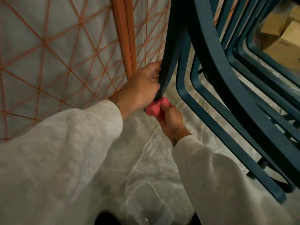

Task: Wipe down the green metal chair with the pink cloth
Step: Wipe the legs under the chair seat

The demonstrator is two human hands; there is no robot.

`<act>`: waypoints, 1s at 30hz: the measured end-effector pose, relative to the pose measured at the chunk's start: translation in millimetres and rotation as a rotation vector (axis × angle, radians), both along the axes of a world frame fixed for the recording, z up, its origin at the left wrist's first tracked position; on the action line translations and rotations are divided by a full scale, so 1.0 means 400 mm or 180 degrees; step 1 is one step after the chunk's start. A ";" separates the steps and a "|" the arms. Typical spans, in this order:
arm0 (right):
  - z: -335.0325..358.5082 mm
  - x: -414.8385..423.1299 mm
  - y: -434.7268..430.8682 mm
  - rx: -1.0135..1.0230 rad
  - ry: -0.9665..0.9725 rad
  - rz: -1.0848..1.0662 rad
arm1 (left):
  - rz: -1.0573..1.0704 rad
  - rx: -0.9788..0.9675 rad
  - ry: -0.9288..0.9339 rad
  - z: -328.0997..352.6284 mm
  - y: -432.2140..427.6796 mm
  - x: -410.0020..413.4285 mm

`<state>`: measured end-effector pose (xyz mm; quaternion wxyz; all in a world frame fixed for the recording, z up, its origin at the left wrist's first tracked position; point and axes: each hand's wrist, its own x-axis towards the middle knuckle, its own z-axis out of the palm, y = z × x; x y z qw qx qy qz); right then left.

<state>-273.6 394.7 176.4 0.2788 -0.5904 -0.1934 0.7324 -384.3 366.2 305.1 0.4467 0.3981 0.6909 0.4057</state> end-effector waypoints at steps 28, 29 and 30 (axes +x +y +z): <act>0.263 -0.051 -0.031 0.1372 -0.0503 -0.0217 | -0.0433 -0.0485 -0.0234 0.067 -0.015 -0.030; 0.278 -0.054 -0.029 0.1435 -0.0539 -0.0253 | -0.0445 -0.0470 -0.0261 0.069 -0.016 -0.030; 0.296 -0.055 -0.027 0.1510 -0.0500 -0.0311 | -0.0479 -0.0455 -0.0219 0.070 -0.016 -0.030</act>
